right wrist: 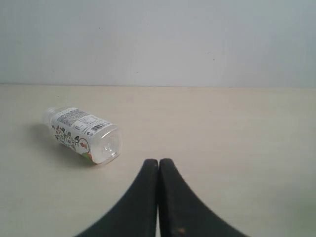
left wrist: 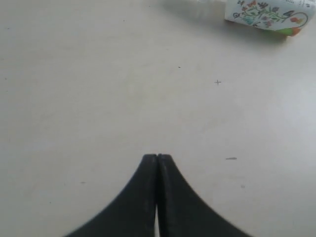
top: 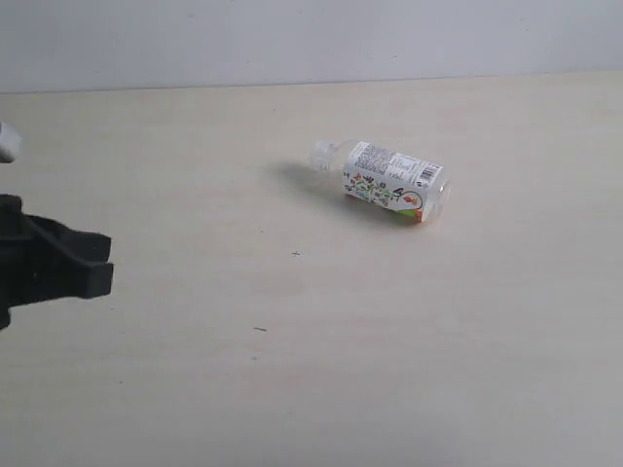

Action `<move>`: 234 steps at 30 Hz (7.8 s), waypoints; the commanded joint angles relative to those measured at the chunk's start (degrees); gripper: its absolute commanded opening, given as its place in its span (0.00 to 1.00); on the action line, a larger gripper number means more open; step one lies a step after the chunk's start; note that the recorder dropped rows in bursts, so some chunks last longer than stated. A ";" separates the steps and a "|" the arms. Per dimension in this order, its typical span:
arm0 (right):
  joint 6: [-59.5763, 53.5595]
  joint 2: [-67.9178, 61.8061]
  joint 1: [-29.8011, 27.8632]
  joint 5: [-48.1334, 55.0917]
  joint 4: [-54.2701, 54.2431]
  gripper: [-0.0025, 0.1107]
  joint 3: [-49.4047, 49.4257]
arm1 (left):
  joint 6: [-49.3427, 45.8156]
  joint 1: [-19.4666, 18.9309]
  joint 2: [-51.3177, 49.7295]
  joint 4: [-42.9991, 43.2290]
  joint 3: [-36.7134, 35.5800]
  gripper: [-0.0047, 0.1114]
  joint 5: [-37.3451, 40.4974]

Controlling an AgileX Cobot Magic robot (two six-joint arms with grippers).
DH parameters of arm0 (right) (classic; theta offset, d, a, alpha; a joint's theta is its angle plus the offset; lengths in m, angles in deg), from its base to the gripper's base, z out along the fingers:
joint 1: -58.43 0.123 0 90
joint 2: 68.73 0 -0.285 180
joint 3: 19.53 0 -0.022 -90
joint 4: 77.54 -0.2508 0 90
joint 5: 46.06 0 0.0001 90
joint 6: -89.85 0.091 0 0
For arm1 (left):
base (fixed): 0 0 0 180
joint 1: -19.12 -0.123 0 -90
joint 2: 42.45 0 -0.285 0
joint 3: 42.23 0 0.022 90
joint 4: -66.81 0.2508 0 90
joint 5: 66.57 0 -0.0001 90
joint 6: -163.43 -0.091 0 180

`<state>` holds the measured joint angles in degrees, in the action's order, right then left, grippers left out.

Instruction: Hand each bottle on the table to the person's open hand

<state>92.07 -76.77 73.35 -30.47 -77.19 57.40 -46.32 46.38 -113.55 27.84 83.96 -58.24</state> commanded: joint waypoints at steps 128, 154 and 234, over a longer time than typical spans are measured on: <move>-11.41 -113.70 15.57 41.62 2.41 0.02 -102.93 | -0.24 -0.15 16.69 4.93 -12.77 0.04 0.78; -4.80 -80.94 10.33 53.88 4.33 0.02 -75.87 | -0.24 -0.15 16.69 4.93 -12.77 0.04 0.78; -0.63 -61.82 7.70 32.83 3.20 0.05 -58.92 | -0.24 -0.15 16.69 4.93 -12.77 0.04 0.78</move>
<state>91.96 -141.31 81.14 1.37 -73.64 -1.65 -46.54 46.38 -97.20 32.63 71.21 -57.28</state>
